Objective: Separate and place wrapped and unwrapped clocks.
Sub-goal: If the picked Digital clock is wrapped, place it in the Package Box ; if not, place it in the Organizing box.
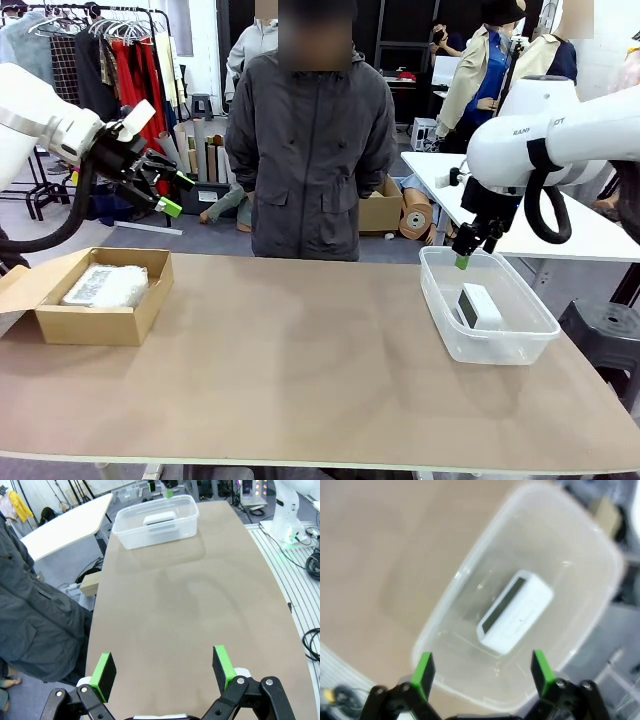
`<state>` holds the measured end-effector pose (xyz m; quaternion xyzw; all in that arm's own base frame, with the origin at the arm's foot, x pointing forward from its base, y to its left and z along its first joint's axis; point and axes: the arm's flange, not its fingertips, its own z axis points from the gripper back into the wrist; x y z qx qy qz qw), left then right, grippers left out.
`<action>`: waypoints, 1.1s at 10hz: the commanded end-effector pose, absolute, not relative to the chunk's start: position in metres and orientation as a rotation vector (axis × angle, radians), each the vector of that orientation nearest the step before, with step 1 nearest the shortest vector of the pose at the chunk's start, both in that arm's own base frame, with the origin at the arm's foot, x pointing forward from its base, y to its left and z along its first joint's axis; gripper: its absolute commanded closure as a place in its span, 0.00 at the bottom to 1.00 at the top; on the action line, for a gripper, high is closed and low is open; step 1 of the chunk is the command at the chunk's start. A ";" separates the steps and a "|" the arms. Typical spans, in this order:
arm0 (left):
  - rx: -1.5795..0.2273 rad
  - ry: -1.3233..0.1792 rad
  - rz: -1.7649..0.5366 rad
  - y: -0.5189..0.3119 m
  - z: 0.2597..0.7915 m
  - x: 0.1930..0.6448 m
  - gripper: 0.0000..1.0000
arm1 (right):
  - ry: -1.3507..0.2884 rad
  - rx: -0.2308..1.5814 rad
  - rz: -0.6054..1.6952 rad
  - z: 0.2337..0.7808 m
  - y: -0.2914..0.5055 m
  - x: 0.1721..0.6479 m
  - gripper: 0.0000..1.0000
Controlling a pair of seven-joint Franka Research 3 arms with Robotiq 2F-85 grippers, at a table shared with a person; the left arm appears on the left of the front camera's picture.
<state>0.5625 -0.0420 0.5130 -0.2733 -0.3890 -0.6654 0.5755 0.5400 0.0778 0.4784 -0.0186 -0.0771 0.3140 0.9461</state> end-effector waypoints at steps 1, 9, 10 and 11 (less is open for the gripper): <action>-0.631 -0.920 -1.556 -0.042 0.512 0.558 0.00 | -0.188 0.025 0.873 0.489 0.078 0.517 0.00; -0.631 -0.920 -1.556 -0.042 0.512 0.558 0.00 | -0.323 0.404 1.422 0.523 0.070 0.494 0.00; -0.631 -0.920 -1.556 -0.042 0.512 0.558 0.00 | -0.333 0.417 1.296 0.524 0.070 0.499 0.00; -0.631 -0.920 -1.556 -0.042 0.512 0.558 0.00 | -0.322 0.356 1.418 0.516 0.080 0.489 0.00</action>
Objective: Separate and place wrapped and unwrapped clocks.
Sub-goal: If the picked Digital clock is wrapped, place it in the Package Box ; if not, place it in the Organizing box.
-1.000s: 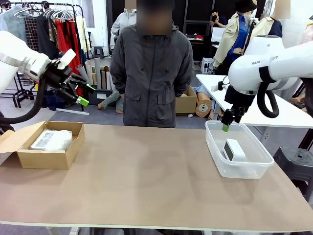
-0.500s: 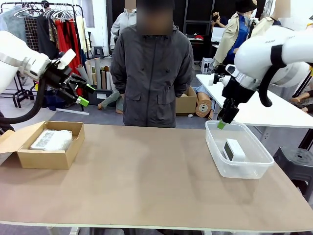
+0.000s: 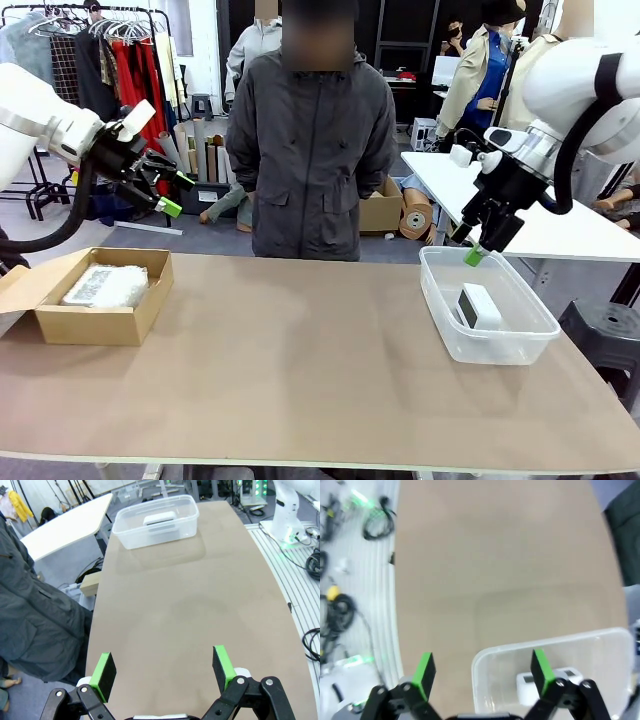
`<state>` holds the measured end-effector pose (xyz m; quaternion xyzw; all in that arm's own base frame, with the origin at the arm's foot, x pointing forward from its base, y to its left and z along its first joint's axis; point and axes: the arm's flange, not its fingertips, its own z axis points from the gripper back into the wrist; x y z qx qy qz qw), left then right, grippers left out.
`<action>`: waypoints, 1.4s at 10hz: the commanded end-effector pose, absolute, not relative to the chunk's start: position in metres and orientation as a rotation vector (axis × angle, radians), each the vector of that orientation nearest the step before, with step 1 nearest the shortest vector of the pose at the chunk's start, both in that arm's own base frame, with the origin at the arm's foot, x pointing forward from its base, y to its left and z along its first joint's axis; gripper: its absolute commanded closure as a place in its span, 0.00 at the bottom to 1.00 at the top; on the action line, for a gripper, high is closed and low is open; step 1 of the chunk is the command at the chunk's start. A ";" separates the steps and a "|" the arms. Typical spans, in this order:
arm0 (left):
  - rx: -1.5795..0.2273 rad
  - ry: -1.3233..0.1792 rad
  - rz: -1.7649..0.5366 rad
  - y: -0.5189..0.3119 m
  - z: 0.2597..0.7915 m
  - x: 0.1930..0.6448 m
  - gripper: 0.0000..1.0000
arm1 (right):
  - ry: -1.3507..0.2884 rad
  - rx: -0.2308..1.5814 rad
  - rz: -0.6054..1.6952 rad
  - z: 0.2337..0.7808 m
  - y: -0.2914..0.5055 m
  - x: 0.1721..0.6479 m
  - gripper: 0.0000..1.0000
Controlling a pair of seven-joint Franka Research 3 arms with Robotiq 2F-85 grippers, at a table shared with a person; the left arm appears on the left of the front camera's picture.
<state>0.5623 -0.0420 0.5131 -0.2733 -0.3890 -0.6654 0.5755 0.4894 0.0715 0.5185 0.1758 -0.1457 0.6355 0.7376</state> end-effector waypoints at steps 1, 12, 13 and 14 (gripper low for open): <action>-0.631 -0.920 -1.556 -0.042 0.512 0.558 0.00 | -0.322 0.356 1.418 0.516 0.080 0.489 0.00; -0.631 -0.920 -1.556 -0.042 0.512 0.558 0.00 | -0.692 0.530 1.458 0.497 0.079 0.525 0.00; -0.631 -0.920 -1.556 -0.042 0.512 0.558 0.00 | -0.711 0.534 1.455 0.498 0.079 0.526 0.00; -0.631 -0.920 -1.556 -0.042 0.512 0.558 0.00 | -0.725 0.529 1.450 0.499 0.078 0.527 0.00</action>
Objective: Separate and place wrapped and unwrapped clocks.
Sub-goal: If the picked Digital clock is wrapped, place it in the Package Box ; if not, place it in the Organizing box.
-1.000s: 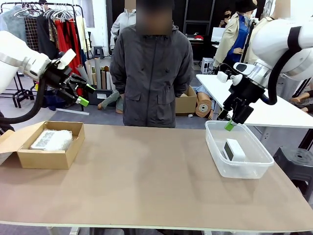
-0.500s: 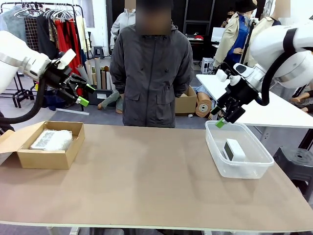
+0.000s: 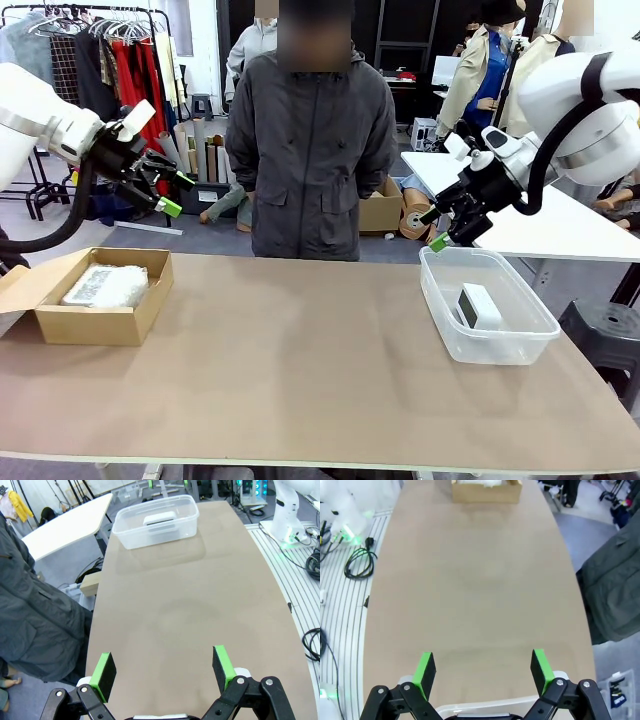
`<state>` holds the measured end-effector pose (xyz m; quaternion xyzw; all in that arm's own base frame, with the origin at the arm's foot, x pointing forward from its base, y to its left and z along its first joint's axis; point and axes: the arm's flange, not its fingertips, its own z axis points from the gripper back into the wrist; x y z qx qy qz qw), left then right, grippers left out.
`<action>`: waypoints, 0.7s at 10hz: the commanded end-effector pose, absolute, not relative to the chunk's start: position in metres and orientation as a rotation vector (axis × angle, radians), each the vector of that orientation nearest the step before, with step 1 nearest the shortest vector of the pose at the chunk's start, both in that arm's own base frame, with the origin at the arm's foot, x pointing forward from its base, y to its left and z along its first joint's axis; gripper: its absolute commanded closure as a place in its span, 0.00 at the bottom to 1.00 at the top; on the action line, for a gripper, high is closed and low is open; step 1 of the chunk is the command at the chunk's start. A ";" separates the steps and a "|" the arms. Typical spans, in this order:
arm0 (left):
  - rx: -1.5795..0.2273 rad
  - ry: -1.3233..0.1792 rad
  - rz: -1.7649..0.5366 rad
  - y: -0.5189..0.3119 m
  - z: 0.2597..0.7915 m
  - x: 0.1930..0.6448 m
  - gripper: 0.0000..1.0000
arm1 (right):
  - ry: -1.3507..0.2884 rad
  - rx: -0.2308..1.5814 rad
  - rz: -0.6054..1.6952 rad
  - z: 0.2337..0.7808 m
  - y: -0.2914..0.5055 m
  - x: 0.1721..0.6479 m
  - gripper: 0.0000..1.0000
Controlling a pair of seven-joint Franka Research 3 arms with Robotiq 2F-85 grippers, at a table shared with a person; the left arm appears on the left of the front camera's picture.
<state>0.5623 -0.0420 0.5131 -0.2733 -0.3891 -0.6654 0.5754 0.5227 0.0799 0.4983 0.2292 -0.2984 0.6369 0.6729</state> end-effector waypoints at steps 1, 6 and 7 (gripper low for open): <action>-0.631 -0.920 -1.556 -0.042 0.512 0.558 0.00 | -0.753 0.525 1.446 0.500 0.077 0.529 0.00; -0.631 -0.920 -1.556 -0.042 0.512 0.558 0.00 | -0.838 0.539 1.388 0.504 0.066 0.542 0.00; -0.631 -0.920 -1.556 -0.042 0.512 0.558 0.00 | -0.860 0.551 1.379 0.507 0.064 0.544 0.00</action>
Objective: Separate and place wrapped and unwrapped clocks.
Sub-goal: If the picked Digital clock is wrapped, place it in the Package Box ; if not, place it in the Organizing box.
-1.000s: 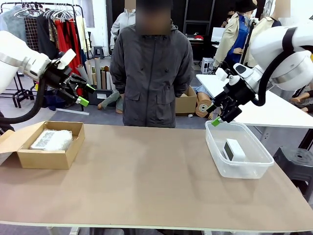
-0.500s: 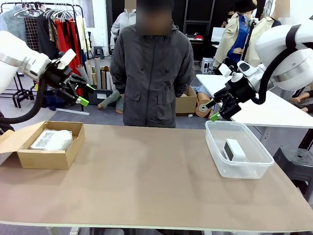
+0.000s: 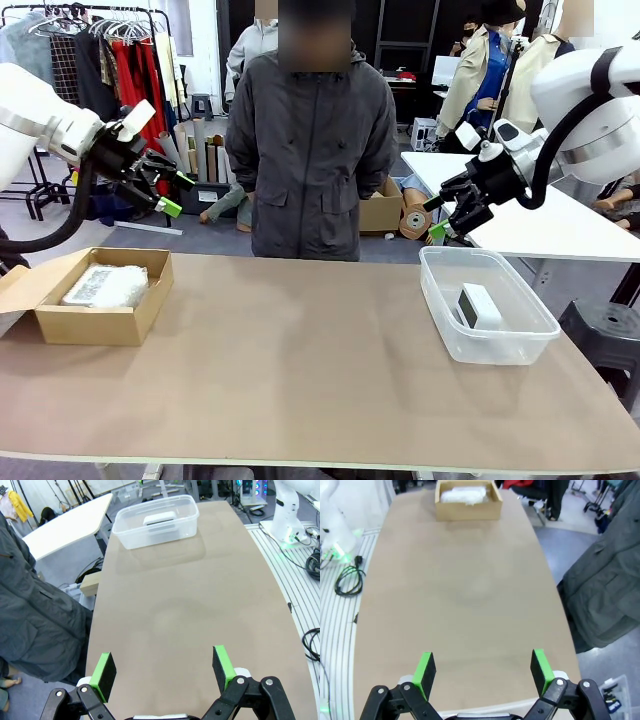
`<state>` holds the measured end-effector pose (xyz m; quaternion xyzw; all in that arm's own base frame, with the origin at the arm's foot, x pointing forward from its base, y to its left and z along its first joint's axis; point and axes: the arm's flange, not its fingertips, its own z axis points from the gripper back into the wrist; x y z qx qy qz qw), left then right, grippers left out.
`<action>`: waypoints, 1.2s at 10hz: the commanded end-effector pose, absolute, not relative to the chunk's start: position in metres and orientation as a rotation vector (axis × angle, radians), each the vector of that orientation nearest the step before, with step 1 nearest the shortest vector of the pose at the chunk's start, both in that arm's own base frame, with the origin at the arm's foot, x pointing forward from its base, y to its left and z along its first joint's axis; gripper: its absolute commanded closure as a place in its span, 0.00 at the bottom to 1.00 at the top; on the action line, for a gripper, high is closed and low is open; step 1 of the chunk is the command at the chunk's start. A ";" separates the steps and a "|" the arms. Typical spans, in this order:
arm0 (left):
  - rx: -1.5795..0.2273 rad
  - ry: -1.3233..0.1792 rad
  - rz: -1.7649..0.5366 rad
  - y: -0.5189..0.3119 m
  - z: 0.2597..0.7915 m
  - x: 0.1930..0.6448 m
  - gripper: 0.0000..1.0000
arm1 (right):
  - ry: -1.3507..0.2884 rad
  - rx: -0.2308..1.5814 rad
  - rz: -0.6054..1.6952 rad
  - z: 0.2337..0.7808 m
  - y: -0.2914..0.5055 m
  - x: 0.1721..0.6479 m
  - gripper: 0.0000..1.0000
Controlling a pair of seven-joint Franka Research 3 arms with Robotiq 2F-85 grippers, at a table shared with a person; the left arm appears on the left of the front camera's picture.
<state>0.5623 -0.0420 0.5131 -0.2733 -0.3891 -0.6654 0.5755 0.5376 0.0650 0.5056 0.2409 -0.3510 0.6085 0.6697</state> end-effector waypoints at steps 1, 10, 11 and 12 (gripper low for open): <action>-0.631 -0.920 -1.556 -0.042 0.512 0.558 0.00 | -0.853 0.558 1.378 0.508 0.061 0.546 0.00; -0.631 -0.920 -1.556 -0.042 0.512 0.558 0.00 | -0.791 0.599 1.368 0.508 0.056 0.547 0.00; -0.631 -0.920 -1.556 -0.042 0.512 0.558 0.00 | -0.791 0.599 1.368 0.508 0.056 0.547 0.00; -0.631 -0.920 -1.556 -0.042 0.512 0.558 0.00 | -0.791 0.599 1.368 0.508 0.056 0.547 0.00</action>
